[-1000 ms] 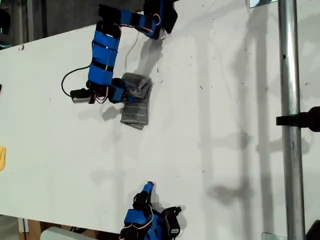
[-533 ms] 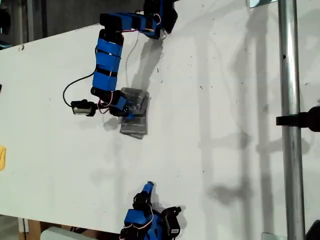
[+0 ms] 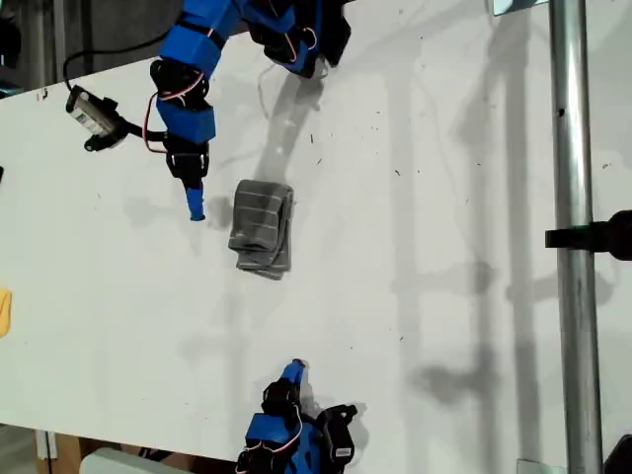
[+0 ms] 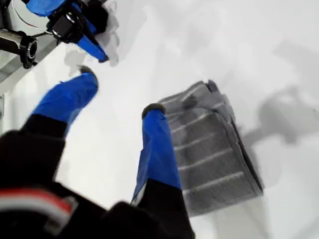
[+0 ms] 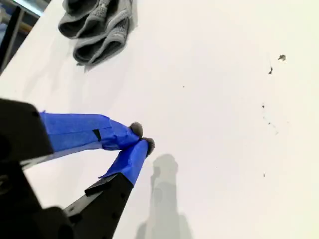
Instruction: Grasp corners of a towel and fold twice.
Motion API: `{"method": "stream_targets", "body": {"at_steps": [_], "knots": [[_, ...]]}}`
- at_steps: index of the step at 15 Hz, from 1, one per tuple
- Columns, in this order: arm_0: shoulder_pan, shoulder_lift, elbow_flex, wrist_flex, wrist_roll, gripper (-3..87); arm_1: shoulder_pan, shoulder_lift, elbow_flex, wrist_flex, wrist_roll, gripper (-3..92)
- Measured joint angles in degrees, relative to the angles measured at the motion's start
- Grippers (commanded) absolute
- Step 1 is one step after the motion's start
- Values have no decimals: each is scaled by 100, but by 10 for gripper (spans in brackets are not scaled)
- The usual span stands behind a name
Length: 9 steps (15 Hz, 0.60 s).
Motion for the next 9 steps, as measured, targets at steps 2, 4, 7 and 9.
{"method": "stream_targets", "body": {"at_steps": [2, 4, 7, 9], "knots": [[35, 0, 0, 0, -53, -1, 79, 1925, 1916, 299, 299, -3], [132, 0, 0, 0, -105, -1, 246, 3744, 3753, 1187, 932, -3], [132, 0, 0, 0, 413, -1, 448, 6091, 5150, 3190, 1688, 49], [149, 0, 0, 0, 861, -1, 343, 6258, 5599, 3366, 2136, 84]]}}
